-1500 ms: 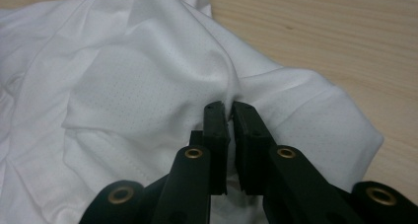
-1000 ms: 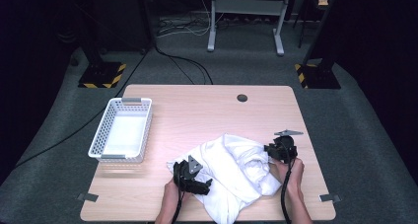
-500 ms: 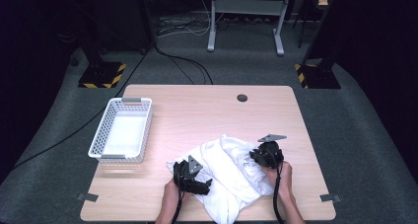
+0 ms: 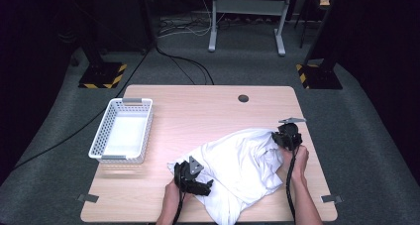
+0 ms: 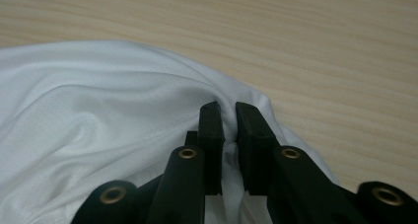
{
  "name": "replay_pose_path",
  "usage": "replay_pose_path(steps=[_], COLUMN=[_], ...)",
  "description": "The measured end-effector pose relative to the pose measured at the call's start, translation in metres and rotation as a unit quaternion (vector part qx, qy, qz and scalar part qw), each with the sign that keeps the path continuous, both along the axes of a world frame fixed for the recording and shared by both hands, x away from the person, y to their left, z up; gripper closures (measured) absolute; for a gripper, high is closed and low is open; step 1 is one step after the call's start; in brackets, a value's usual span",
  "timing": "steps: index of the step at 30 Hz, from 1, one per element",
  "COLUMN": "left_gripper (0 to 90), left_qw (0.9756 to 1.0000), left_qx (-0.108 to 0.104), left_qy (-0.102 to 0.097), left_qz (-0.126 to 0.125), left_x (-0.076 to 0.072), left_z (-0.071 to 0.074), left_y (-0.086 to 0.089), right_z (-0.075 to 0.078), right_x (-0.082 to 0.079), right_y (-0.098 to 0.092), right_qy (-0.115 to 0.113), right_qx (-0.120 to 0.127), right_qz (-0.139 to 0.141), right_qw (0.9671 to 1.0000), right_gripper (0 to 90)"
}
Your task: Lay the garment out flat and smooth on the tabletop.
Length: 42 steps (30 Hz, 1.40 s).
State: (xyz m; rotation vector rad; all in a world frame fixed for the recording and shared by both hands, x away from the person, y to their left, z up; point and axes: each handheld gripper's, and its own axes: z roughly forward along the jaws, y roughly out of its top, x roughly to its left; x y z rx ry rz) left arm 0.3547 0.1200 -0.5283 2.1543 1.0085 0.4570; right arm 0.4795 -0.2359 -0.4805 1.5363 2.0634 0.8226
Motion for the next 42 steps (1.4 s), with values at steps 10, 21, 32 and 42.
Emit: replay_pose_path(steps=[10,21,32,42], left_gripper=[2.0,1.9,1.9,0.9], left_qw=[1.0,1.0,1.0,0.9996], left_qx=[0.0,0.0,0.004,0.017], left_qy=[0.0,0.0,-0.005,-0.022], left_qz=[0.0,0.0,0.001,0.008], left_x=[0.0,0.0,-0.001,-0.005], left_z=[0.0,0.0,0.0,0.001], left_y=[0.0,0.0,0.0,-0.003], right_z=[0.013,-0.025,-0.005,-0.033], right_x=[-0.042,-0.037,-0.047,-0.1], right_y=[0.017,0.016,-0.014,-0.024], right_qy=[-0.006,0.02,-0.018,-0.016], right_qx=[0.028,-0.012,0.015,0.061], right_qz=[0.046,0.039,0.015,0.046], right_qw=[0.9985,0.9989,0.9996,0.997], right_gripper=[43.3,70.0,50.0,17.1])
